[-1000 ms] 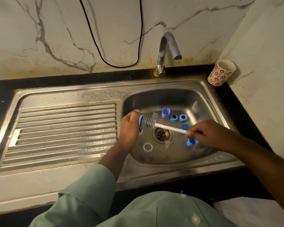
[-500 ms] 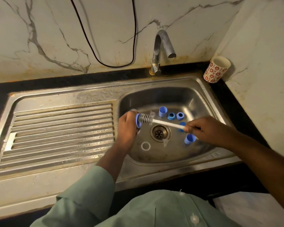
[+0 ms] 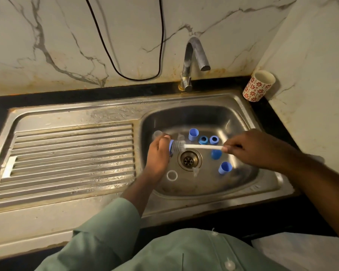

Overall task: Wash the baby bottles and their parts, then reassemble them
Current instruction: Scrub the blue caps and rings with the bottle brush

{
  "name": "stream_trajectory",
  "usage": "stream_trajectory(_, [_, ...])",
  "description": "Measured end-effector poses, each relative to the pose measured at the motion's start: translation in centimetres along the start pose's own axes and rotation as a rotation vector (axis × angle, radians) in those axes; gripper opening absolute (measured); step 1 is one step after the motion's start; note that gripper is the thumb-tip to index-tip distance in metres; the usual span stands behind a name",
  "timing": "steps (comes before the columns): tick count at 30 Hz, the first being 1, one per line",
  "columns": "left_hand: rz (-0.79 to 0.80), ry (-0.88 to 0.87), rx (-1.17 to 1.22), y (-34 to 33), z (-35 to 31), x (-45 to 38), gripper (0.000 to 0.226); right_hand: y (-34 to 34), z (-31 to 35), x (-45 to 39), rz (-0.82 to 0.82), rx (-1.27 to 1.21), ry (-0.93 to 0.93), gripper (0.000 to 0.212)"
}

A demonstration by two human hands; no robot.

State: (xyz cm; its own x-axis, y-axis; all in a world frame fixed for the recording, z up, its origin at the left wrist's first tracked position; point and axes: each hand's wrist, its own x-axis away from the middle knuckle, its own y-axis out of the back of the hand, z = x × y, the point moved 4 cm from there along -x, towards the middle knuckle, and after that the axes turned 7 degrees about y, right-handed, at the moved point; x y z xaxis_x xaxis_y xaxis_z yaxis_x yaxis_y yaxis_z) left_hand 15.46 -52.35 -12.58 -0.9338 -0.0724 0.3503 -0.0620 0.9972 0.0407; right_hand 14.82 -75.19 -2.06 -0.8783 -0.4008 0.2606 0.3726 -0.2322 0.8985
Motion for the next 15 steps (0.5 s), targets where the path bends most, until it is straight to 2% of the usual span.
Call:
stream_trajectory(3, [-0.009,0.046,0.035,1.0,-0.6,-1.0,0.042,-1.8,1.9,0.4,0.019,-0.098,0.105,0.019])
stream_trajectory(5, [0.028,0.090,0.058,0.9,-0.6,-0.8,0.042,-1.4,1.5,0.6,0.069,-0.140,0.073,0.021])
stream_trajectory(7, [0.081,0.175,0.122,0.0,-0.2,-0.1,0.040,0.4,0.8,0.0,0.068,0.090,0.033,0.026])
stream_trajectory(8, [0.101,0.242,0.164,-0.3,0.1,0.1,0.041,1.3,0.9,-0.2,0.010,0.288,0.070,0.030])
stream_trajectory(10, [0.166,0.400,0.221,0.0,0.1,0.0,0.045,1.9,2.3,0.0,-0.177,0.612,0.258,0.039])
stream_trajectory(12, [0.258,0.544,0.191,0.5,0.1,0.1,0.048,1.7,3.2,0.9,-0.319,0.710,0.456,0.040])
stream_trajectory(15, [0.341,0.649,0.172,0.5,0.0,1.1,0.053,2.5,2.3,0.4,-0.491,0.730,0.515,0.034])
